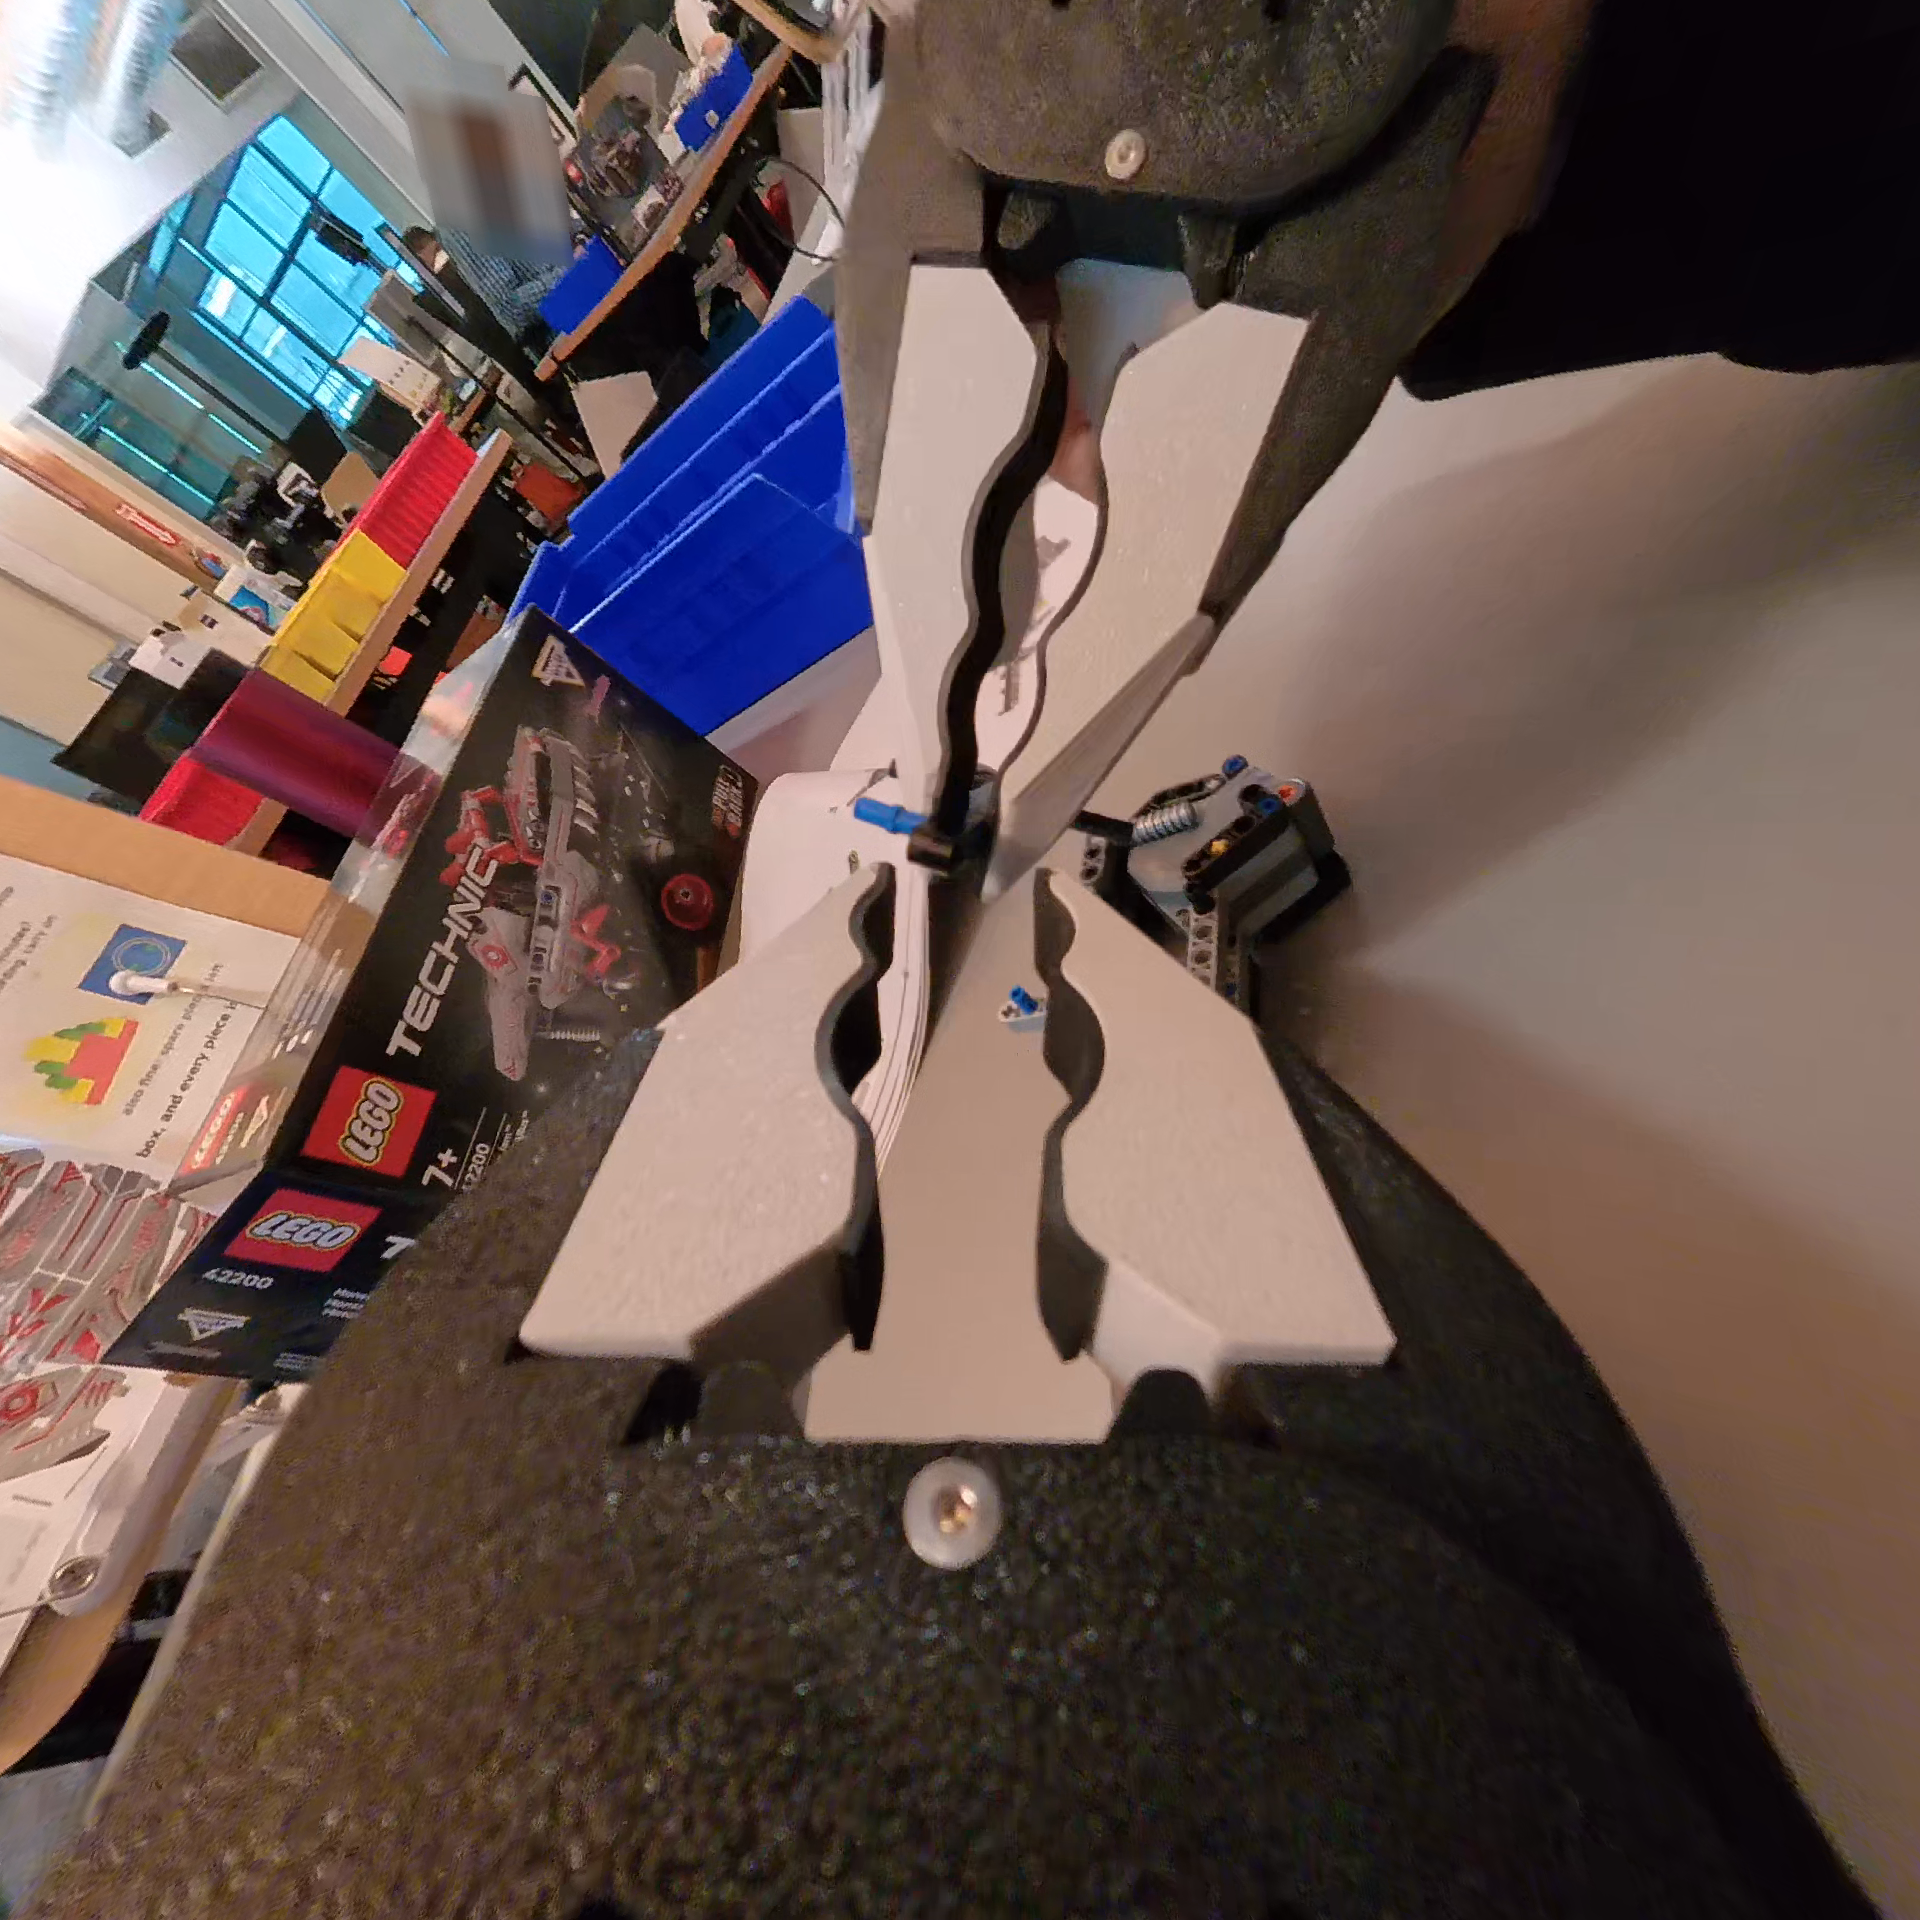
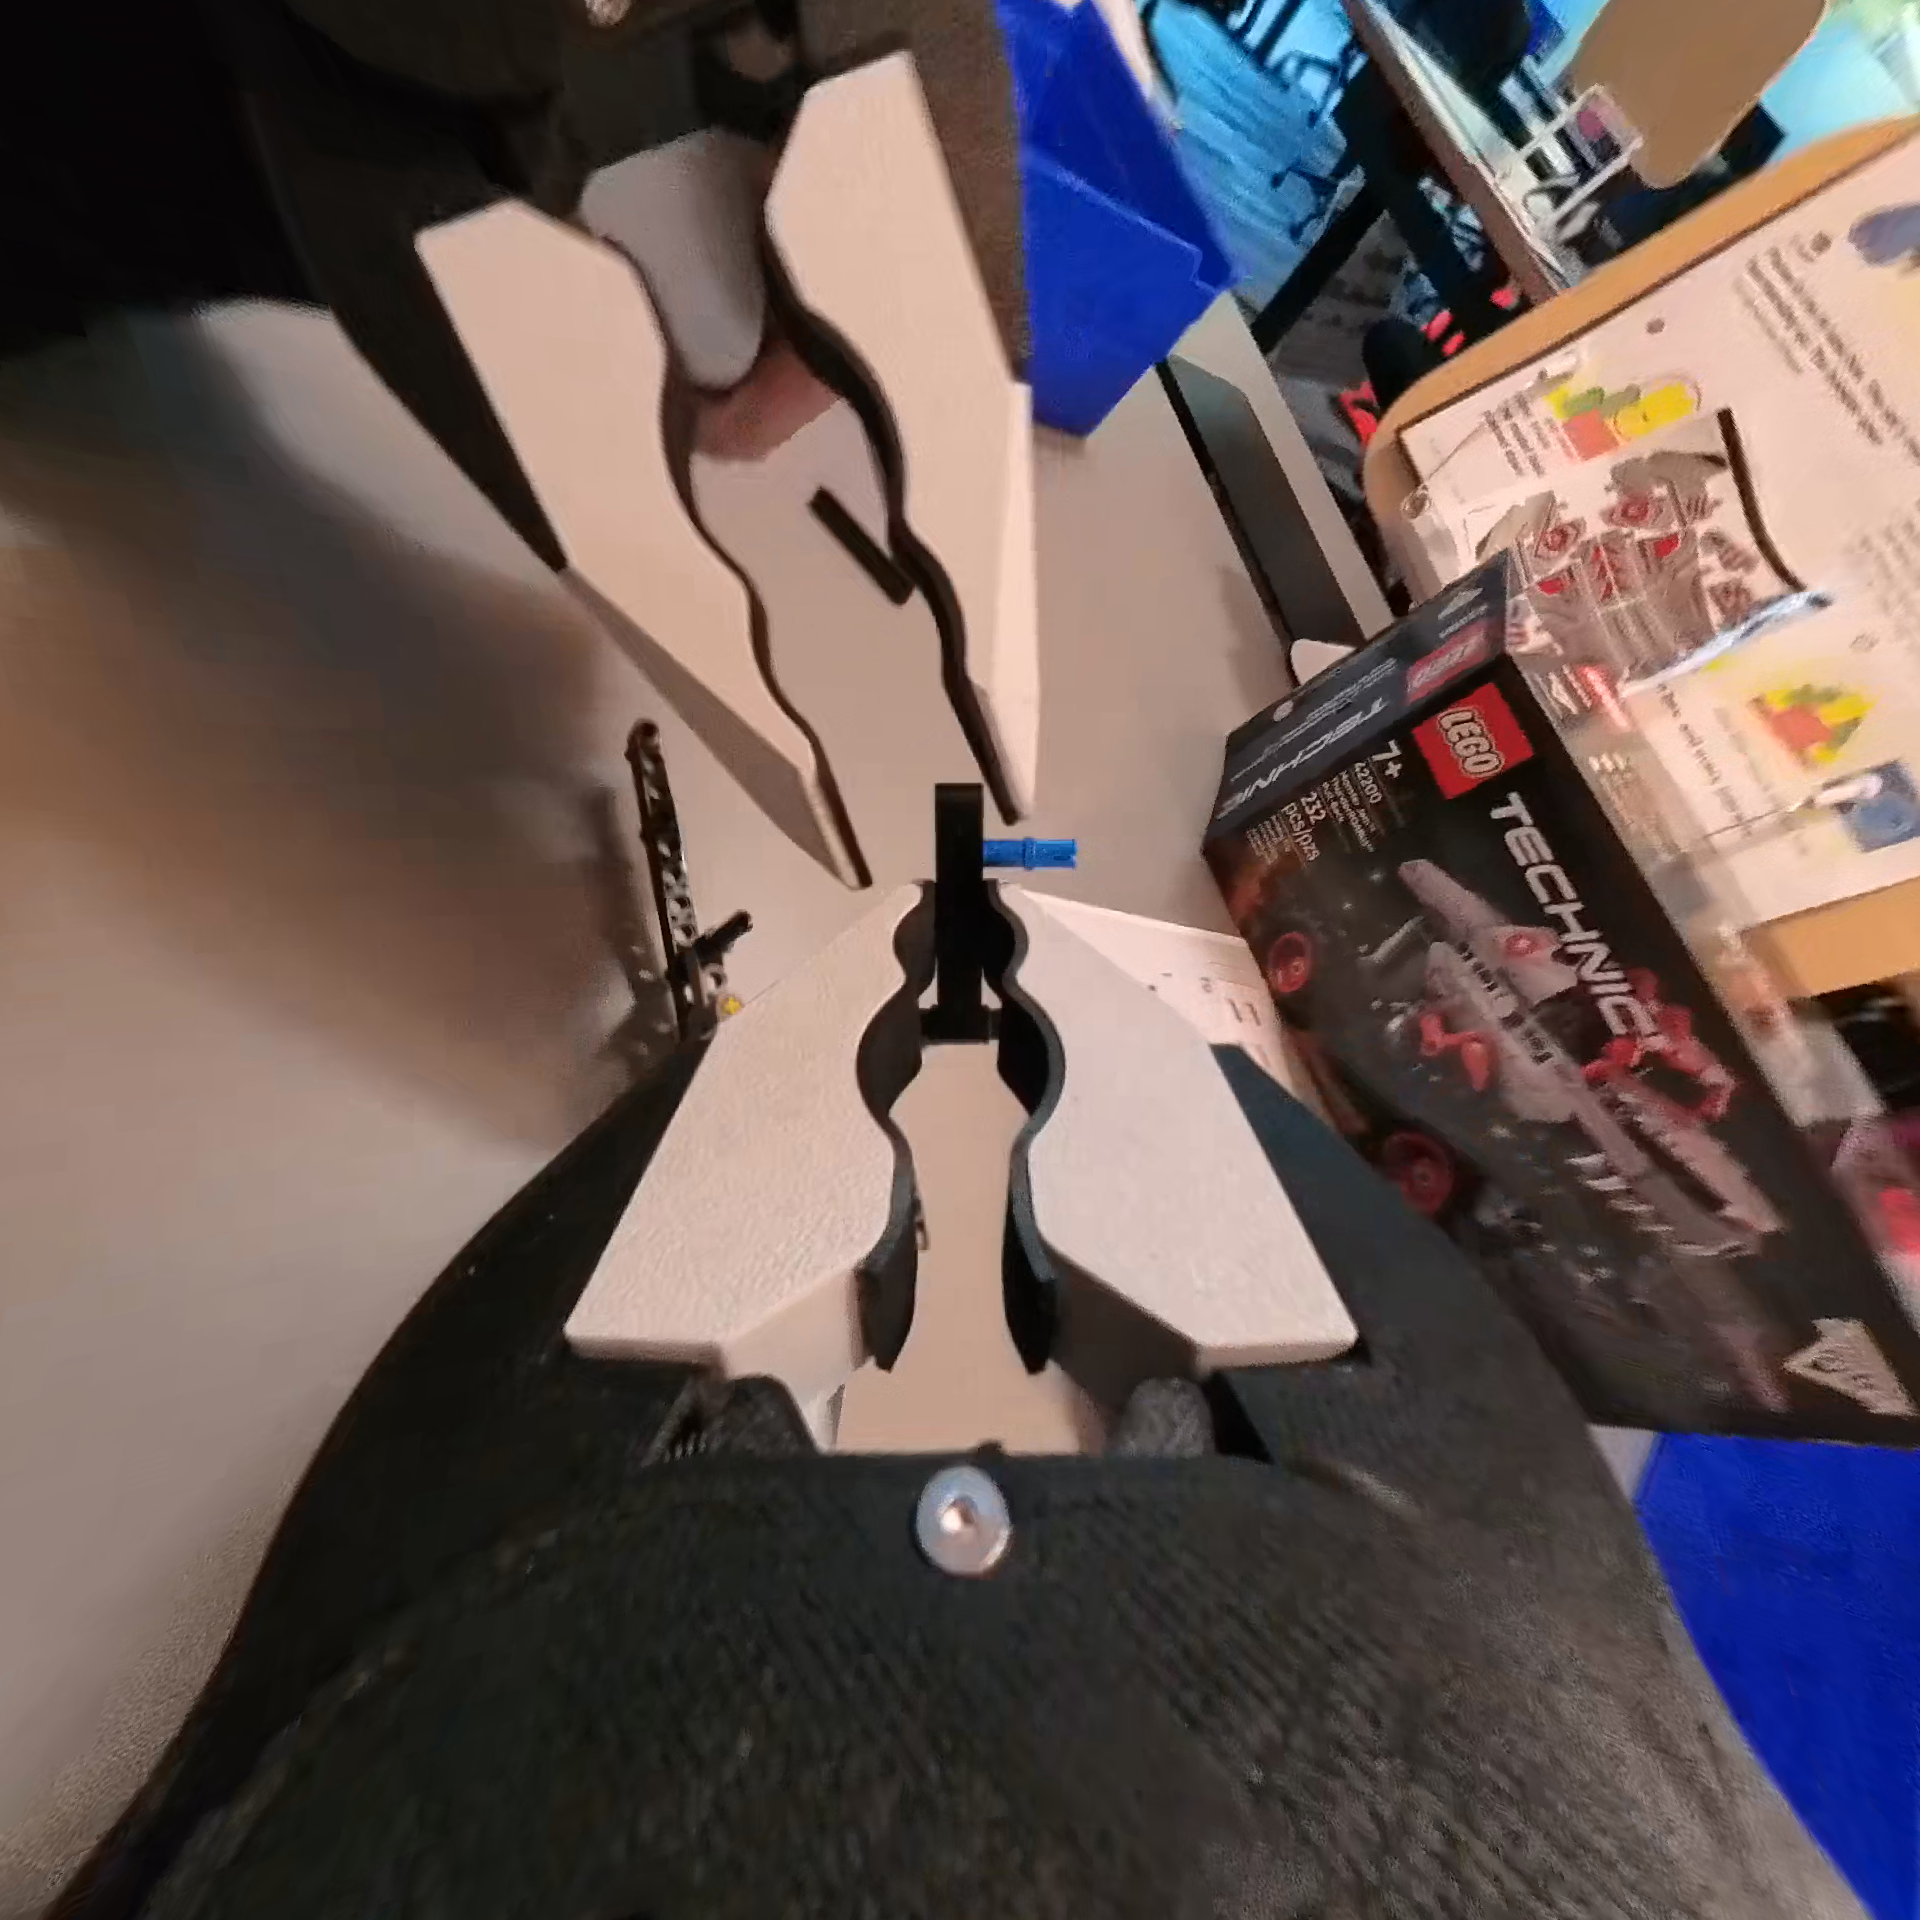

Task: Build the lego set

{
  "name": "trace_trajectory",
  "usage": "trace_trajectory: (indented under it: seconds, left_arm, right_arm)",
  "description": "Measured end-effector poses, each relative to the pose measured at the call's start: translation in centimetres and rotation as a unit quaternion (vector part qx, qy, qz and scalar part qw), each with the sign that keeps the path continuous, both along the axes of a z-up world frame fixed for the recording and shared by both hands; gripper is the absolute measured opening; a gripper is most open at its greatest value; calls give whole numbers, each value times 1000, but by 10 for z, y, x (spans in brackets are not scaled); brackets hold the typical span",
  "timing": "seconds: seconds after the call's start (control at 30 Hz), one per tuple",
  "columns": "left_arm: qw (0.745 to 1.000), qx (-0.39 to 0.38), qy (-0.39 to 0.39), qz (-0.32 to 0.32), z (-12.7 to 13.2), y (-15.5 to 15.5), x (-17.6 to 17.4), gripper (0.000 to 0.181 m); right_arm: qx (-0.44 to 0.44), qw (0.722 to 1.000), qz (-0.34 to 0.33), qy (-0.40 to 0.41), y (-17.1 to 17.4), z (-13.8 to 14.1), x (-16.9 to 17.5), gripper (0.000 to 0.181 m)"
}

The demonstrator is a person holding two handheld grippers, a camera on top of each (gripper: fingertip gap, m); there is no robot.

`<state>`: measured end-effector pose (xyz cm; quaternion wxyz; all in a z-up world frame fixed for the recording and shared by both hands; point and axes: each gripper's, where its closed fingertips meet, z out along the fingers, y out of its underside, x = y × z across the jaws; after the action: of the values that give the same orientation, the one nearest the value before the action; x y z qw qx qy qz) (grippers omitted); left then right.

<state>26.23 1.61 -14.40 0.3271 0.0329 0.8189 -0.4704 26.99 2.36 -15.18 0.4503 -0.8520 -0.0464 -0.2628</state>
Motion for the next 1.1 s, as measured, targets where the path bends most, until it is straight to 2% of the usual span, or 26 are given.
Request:
trace_trajectory:
  seconds: [0.03, 0.13, 0.27, 0.43, 0.57, 0.63, 0.8, 0.97, 1.1]
  left_arm:
    - [1000, -15, 1, 3, 4, 1, 1, 24]
    - [997, -81, 17, -5, 24, 4, 0, 23]
    - [990, -135, 21, -20, 43, 10, -3, 20]
    - [990, -117, 45, -70, 42, 17, -18, 32]
    - [994, -65, 3, -87, 35, 23, -25, 34]
    - [995, -46, -15, -86, 32, 26, -25, 34]
    - [994, -76, 29, -74, 36, 30, -20, 30]
    - [994, -64, 14, -83, 34, 30, -23, 34]
    - [989, -103, 25, -100, 38, 32, -24, 33]
  right_arm:
    - [28, 999, 3, 24, 1, 4, -1, 5]
    - [120, 989, 2, 83, 2, 23, 0, 5]
    - [187, 968, 20, 168, 6, 31, -5, 5]
    - [232, 929, 72, 278, 16, 34, -21, 5]
    - [248, 908, 60, 331, 21, 30, -18, 5]
    - [246, 911, 77, 322, 23, 33, -23, 5]
    - [211, 938, 64, 267, 25, 29, -24, 5]
    - [244, 912, 54, 324, 29, 38, -27, 5]
    - [281, 925, 11, 256, 31, 50, -26, 5]
